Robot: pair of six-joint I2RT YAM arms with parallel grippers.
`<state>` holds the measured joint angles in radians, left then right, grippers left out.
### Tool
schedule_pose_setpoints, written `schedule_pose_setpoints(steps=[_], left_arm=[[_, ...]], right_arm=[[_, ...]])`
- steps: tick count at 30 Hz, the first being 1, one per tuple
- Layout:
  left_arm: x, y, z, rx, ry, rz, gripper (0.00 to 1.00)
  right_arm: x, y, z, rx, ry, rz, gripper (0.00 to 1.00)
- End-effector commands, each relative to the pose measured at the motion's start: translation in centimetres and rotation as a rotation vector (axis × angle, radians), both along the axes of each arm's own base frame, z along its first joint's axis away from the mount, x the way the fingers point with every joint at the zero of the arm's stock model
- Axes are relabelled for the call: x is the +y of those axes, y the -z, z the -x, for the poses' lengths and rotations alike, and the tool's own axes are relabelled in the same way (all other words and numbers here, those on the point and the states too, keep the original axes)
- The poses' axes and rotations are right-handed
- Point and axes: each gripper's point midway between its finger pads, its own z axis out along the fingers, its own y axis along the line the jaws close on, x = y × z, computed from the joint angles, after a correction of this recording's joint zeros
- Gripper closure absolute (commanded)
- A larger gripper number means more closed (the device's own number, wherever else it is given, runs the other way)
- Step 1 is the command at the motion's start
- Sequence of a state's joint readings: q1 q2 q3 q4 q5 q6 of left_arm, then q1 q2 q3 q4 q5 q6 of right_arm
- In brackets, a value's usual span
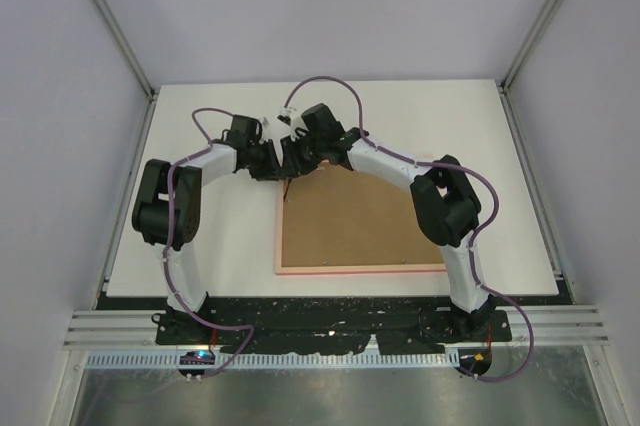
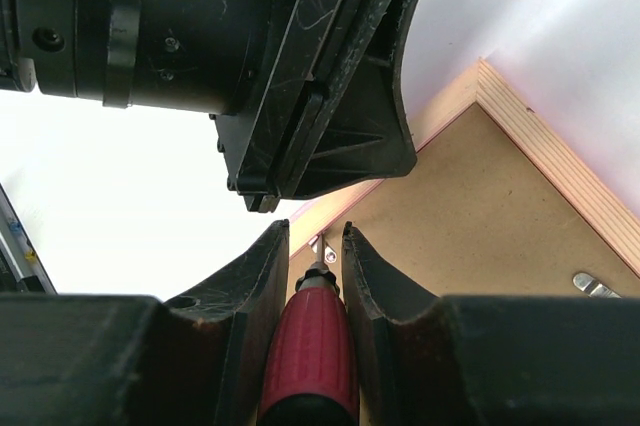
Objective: Take the photo out of the frame
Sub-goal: Release the photo frame item from the photo frame.
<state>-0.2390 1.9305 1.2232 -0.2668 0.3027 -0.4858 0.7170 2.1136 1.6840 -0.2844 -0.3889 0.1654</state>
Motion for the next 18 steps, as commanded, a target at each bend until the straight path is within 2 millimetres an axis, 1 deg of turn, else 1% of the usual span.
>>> schedule_pose_setpoints(steps=[1, 11, 18], left_arm=[[1.9, 0.4, -0.1, -0.010, -0.031, -0.065, 1.00], [2.1, 0.4, -0.2, -0.011, -0.039, -0.067, 1.00], [2.2, 0.4, -0.2, -0.012, -0.041, -0.070, 1.00]], right_arm=[[0.5, -1.4, 3.2, 0.036, -0.103, -0.024, 0.92], [0.2, -1.6, 5.3, 0.034, -0.227, -0.026, 0.92], [0.2, -1.7, 5.9, 0.017, -0.264, -0.024, 0.92]])
